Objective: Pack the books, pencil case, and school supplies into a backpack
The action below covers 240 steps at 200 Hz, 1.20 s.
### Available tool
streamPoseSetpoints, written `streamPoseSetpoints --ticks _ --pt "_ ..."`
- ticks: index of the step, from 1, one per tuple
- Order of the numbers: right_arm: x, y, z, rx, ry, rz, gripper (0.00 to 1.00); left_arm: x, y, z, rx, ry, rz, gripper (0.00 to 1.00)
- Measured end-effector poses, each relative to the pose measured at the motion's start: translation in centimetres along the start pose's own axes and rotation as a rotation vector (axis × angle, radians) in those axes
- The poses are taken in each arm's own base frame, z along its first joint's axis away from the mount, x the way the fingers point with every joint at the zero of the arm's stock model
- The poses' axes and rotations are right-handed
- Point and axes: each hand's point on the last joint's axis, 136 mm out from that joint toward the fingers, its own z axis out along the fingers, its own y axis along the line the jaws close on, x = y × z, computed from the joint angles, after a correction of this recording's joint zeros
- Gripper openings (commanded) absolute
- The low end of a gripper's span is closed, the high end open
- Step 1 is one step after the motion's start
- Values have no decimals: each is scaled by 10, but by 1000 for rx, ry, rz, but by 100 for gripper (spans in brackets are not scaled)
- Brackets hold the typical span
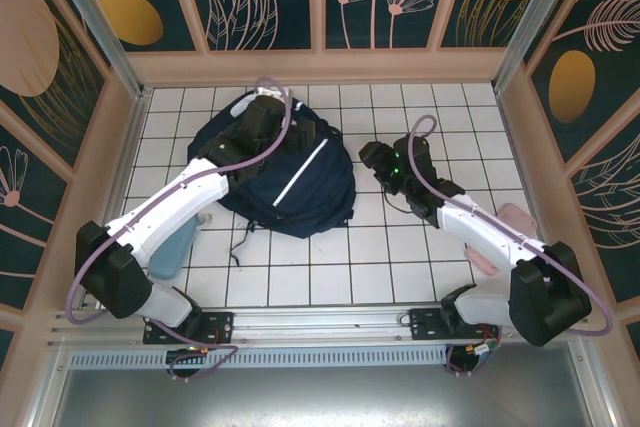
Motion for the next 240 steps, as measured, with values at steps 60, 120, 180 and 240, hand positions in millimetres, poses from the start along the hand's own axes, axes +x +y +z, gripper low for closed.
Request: streamPoseSetpoints --ticks 60,120,180,240 --pt "43 32 44 3 192 -151 53 48 93 1 -144 86 -212 94" --pt "107 11 94 72 412 -156 39 61 116 -10 -175 94 -284 96" --pt "111 3 116 126 441 -151 3 61 115 -11 -162 98 -286 96" --pt "43 16 140 114 327 -175 14 67 87 -5 -3 171 -188 92"
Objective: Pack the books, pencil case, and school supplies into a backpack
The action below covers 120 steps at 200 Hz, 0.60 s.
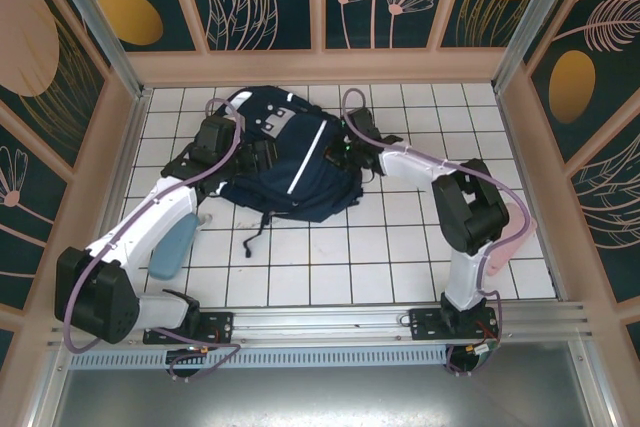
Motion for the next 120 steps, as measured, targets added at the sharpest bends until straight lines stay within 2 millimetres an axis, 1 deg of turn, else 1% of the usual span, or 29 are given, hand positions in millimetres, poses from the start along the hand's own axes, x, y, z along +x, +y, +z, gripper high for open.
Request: streamPoseSetpoints --ticks 19,29,40,48,58,71,86,109,120 --pt "-32 -2 3 -6 -46 -4 38 1 -13 3 49 22 42 91" --pt "-44 -2 1 -11 -68 -22 48 1 -21 5 61 28 69 90" --pt "-52 -2 -5 -11 -94 -25 55 2 -33 10 69 36 102 89" --pt "-55 -1 -10 -13 -108 -37 58 4 -42 14 71 43 129 88" --pt "-53 -1 -18 -15 -121 -42 63 8 -54 20 70 51 162 86" --pt "-45 -8 -36 -9 -136 -35 67 14 -70 29 72 67 201 82" --pt "-35 -24 -64 6 -161 -10 72 24 -86 42 72 90 236 78" --pt "-32 -55 -108 35 -242 48 77 37 -103 65 40 128 282 75" --pt "-30 -67 -123 51 -274 69 79 40 -113 78 21 134 304 74"
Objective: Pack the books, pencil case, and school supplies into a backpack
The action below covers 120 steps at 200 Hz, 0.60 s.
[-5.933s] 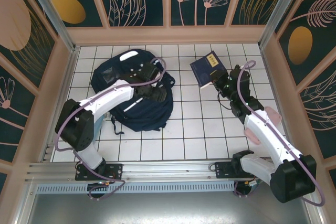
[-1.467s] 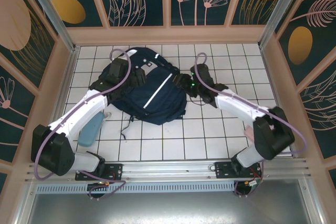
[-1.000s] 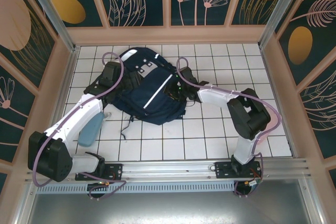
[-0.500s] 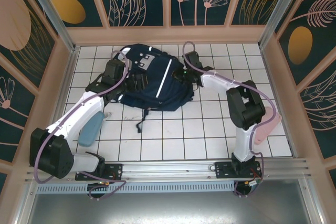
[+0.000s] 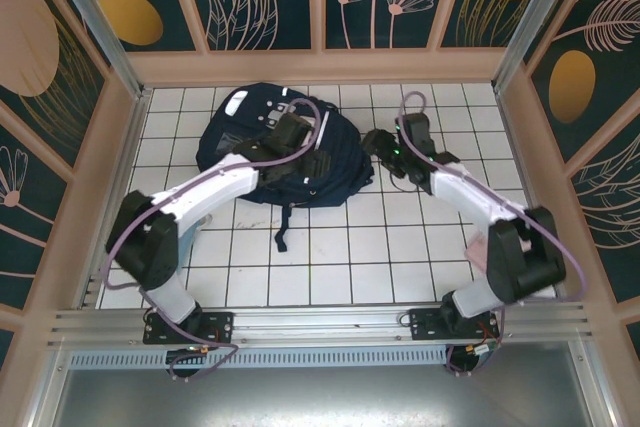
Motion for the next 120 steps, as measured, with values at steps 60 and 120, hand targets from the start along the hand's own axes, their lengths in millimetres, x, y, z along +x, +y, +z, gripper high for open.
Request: streamPoseSetpoints --ticks 60,120 --pt "11 -39 -30 68 -47 33 82 5 -33 43 -130 44 122 68" --pt "8 -60 -36 108 -67 84 82 27 -34 74 -237 124 226 59"
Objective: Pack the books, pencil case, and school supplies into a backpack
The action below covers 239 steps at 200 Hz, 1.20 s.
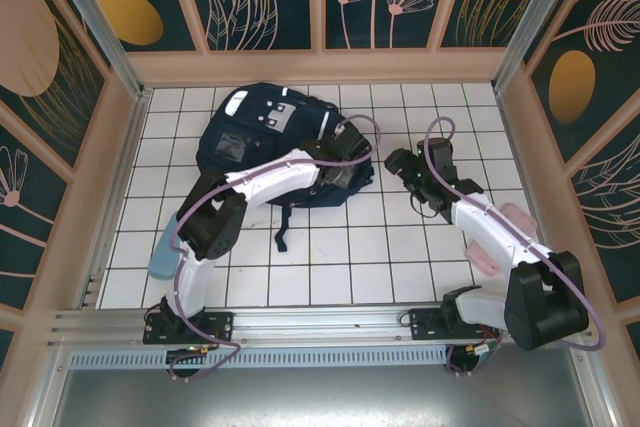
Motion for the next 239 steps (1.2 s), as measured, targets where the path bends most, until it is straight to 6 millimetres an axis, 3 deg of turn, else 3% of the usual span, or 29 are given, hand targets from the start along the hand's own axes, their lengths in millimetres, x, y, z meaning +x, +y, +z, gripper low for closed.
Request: streamPoseSetpoints --ticks 60,96,124,138,222,239 --pt "-1 -2 0 3 -1 14 81 11 12 5 -78 33 58 36" --pt "3 -6 2 12 7 26 81 14 16 6 -113 33 93 37" --pt "3 -6 2 10 10 30 80 18 19 7 -130 41 129 47" --pt "4 -6 2 8 13 31 80 18 20 7 -134 44 137 46" --pt "6 -4 2 1 24 46 79 23 13 10 -130 57 170 2" --pt "7 -3 1 -5 32 40 78 19 13 7 -128 51 166 0"
